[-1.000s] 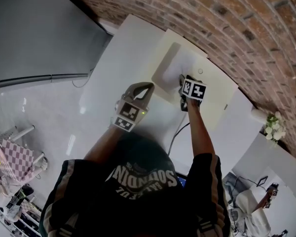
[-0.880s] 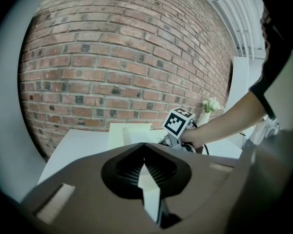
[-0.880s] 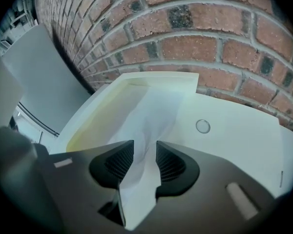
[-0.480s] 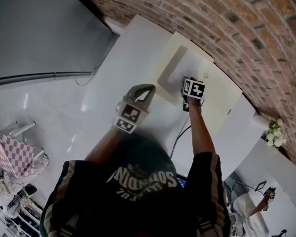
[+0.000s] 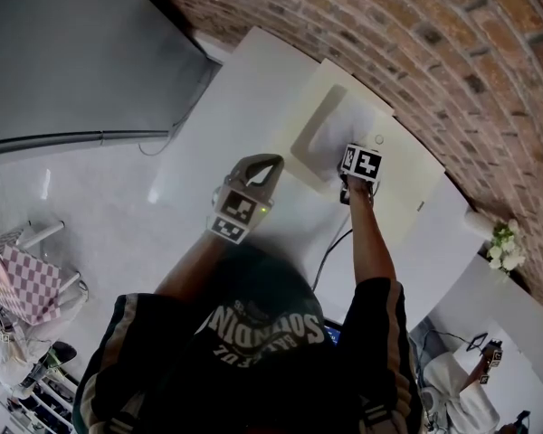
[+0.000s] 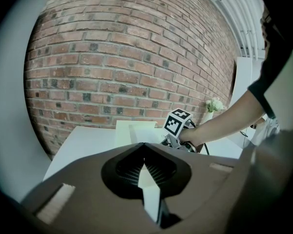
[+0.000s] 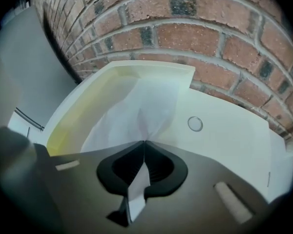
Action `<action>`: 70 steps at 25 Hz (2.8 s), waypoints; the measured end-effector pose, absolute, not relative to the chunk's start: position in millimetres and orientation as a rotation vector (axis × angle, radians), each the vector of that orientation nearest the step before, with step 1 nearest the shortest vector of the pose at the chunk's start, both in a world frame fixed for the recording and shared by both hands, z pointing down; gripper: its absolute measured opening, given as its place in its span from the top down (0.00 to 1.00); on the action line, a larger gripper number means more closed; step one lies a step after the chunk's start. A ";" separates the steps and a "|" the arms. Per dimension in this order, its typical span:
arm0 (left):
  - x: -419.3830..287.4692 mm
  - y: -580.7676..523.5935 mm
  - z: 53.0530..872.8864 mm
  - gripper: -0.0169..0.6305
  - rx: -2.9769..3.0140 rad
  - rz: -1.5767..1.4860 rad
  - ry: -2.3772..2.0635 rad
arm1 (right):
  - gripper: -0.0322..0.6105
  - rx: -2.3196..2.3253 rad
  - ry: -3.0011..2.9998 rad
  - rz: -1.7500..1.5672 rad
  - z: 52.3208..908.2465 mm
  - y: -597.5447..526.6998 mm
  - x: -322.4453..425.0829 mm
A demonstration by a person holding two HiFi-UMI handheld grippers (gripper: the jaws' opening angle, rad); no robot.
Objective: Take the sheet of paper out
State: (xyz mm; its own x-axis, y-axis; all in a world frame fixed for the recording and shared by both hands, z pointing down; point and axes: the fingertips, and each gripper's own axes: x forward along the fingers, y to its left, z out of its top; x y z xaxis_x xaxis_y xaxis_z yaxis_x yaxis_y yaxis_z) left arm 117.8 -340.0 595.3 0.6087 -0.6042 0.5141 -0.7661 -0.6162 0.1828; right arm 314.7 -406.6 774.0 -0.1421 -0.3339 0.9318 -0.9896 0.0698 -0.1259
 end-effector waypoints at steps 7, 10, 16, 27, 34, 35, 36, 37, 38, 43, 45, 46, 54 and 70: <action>121.0 -336.8 592.7 0.96 2.457 0.572 -1.093 | 0.94 1.405 -1.599 1.189 769.1 -400.8 325.6; 125.6 -334.9 590.8 0.96 2.463 0.565 -1.085 | 0.94 1.425 -1.597 1.201 767.0 -397.0 333.8; 131.4 -331.2 586.9 0.96 2.479 0.565 -1.077 | 0.94 1.443 -1.581 1.216 765.2 -388.7 348.0; 138.8 -322.4 578.9 0.96 2.499 0.563 -1.073 | 0.95 1.466 -1.556 1.185 758.5 -374.5 371.8; 143.9 -315.1 573.6 0.96 2.515 0.556 -1.065 | 0.95 1.497 -1.544 1.181 752.8 -362.7 387.9; 144.5 -313.6 573.0 0.96 2.517 0.556 -1.063 | 0.95 1.501 -1.542 1.180 751.8 -360.8 390.3; 145.3 -312.3 572.3 0.96 2.519 0.555 -1.060 | 0.95 1.507 -1.539 1.182 750.8 -359.1 392.7; 146.2 -311.0 571.6 0.96 2.522 0.554 -1.057 | 0.95 1.514 -1.535 1.183 749.8 -357.3 395.3; 147.1 -309.5 570.8 0.96 2.525 0.553 -1.055 | 0.95 1.520 -1.532 1.181 748.8 -355.3 397.9; 150.8 -300.5 565.9 0.96 2.542 0.549 -1.043 | 0.95 1.548 -1.522 1.172 743.8 -342.3 410.2; 151.9 -296.6 563.5 0.96 2.550 0.548 -1.041 | 0.95 1.559 -1.522 1.167 741.1 -337.6 414.5; 152.4 -294.4 562.2 0.96 2.554 0.546 -1.040 | 0.95 1.566 -1.522 1.163 739.5 -335.6 416.8; 151.1 -276.7 552.9 0.96 2.579 0.542 -1.048 | 0.95 1.620 -1.521 1.137 725.9 -318.9 431.5; 141.5 -245.3 532.5 0.96 2.634 0.516 -1.080 | 0.95 1.761 -1.546 1.019 683.2 -276.9 456.2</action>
